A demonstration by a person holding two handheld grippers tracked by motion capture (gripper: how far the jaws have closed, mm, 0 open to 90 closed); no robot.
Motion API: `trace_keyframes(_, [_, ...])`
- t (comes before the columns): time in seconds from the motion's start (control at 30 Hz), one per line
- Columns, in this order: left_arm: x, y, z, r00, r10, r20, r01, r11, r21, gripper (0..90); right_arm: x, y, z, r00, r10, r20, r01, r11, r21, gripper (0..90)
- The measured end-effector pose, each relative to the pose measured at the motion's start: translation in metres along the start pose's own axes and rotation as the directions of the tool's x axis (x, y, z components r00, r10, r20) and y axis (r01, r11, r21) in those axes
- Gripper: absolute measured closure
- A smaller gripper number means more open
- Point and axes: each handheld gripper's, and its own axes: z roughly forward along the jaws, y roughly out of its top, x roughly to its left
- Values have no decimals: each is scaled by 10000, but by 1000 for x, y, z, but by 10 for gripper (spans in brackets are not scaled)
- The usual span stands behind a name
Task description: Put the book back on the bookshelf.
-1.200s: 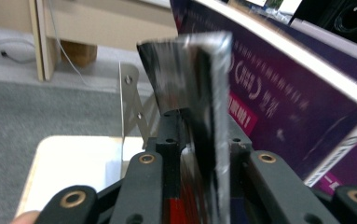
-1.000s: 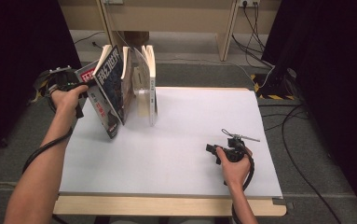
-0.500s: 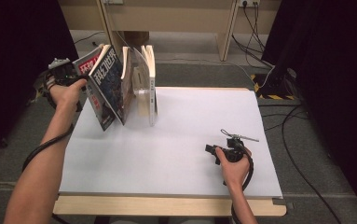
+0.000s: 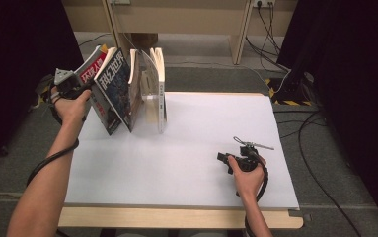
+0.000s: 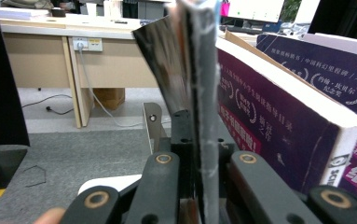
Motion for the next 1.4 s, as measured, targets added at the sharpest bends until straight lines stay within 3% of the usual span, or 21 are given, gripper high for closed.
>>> trace_keyframes(0.03, [0, 2, 0, 9998, -201, 8, 201, 9998, -43, 824, 0, 0, 0, 10000, -18, 1, 18, 10000, -19, 568])
trace_keyframes(0.27, [0, 14, -3, 9978, -571, 341, 572, 9984, -17, 754, 0, 0, 0, 10000, 4, -8, -4, 10000, 1, 568])
trace_keyframes(0.4, [3, 18, -2, 9908, -1320, 298, 1312, 9909, 289, 750, 0, 0, -1, 10000, -15, -1, 15, 10000, -6, 567])
trace_keyframes(0.43, [3, 18, -2, 9908, -1320, 298, 1312, 9909, 289, 756, 0, 0, -1, 10000, -15, -1, 15, 10000, -6, 567])
trace_keyframes(0.47, [6, 19, 0, 9847, -1704, 369, 1679, 9838, 622, 768, -1, 1, -1, 10000, -79, 20, 79, 10000, -30, 567])
trace_keyframes(0.53, [8, 21, 1, 9769, -2101, 395, 2050, 9730, 1061, 802, -2, 1, 0, 10000, -49, 24, 49, 10000, 39, 565])
trace_keyframes(0.67, [9, 26, 3, 9769, -2103, 383, 2001, 9627, 1822, 857, -1, 0, 1, 10000, -10, 29, 9, 9999, 128, 564])
trace_keyframes(0.7, [9, 26, 3, 9769, -2103, 383, 2001, 9627, 1822, 860, -1, 0, 1, 10000, -10, 29, 9, 9999, 128, 564])
trace_keyframes(0.77, [2, 31, 1, 9881, -1429, 565, 1328, 9790, 1548, 862, -1, 0, 1, 10000, 34, 24, -34, 9999, 99, 564])
trace_keyframes(0.83, [-4, 33, 0, 9943, -711, 789, 629, 9929, 1013, 864, -2, 0, 1, 10000, -34, 27, 34, 10000, 88, 564])
trace_keyframes(0.93, [-6, 30, -4, 9995, -62, 300, 56, 9998, 189, 864, -2, 0, 1, 10000, -66, 35, 66, 9999, 79, 564])
trace_keyframes(1.07, [1, 17, -7, 9997, -232, -117, 230, 9996, -136, 863, -2, 0, 0, 10000, -97, 24, 96, 9999, 64, 564])
trace_keyframes(1.13, [4, 12, -9, 9992, -389, -127, 385, 9987, -325, 862, -2, 0, 0, 10000, -58, 34, 57, 10000, 45, 564])
trace_keyframes(1.33, [6, 13, -11, 9983, -518, -280, 511, 9984, -258, 852, 0, 0, 1, 10000, -50, 51, 50, 10000, 52, 564])
trace_keyframes(1.4, [6, 13, -10, 9971, -721, -241, 718, 9973, -137, 839, 0, 0, -1, 10000, 9, 21, -9, 10000, 67, 564])
